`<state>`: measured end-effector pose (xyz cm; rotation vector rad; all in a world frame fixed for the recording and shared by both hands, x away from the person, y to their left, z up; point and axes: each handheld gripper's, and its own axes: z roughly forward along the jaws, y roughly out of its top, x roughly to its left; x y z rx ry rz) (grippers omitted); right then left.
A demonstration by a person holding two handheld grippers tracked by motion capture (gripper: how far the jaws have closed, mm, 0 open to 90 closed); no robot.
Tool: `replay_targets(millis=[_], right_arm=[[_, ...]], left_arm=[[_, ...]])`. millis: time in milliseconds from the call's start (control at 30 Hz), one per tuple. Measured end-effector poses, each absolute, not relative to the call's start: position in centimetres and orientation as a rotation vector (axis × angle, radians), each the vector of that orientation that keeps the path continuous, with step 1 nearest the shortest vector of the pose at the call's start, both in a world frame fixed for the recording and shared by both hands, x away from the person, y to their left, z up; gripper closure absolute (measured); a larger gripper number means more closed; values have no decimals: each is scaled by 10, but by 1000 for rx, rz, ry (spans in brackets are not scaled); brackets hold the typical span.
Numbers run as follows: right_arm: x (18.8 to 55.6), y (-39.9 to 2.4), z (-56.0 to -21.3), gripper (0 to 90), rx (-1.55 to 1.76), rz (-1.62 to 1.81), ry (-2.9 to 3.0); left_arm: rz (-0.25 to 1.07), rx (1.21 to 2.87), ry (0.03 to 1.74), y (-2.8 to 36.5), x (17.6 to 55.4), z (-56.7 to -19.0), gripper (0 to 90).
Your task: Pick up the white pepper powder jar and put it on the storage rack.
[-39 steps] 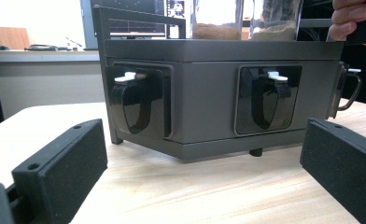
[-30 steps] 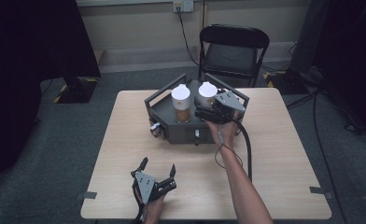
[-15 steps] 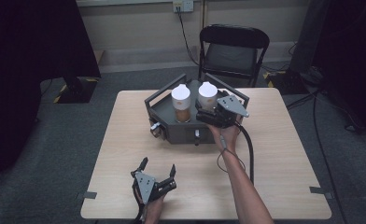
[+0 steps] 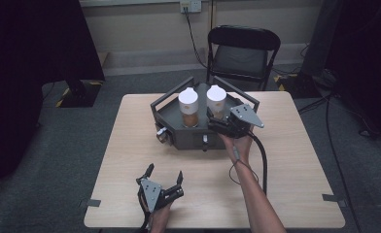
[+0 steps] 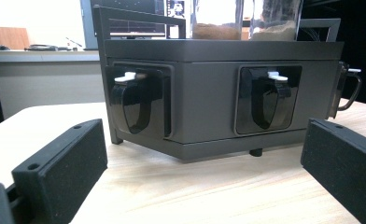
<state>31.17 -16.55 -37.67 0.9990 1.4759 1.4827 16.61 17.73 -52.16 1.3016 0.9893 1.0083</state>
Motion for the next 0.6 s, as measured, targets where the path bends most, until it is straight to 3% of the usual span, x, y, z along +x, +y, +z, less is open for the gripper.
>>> replay_targets(millis=[600], right_arm=[[288,-176,-384,0,972,1515,1448]], left_arm=[[1008,1302,989,177,166,-522,0]])
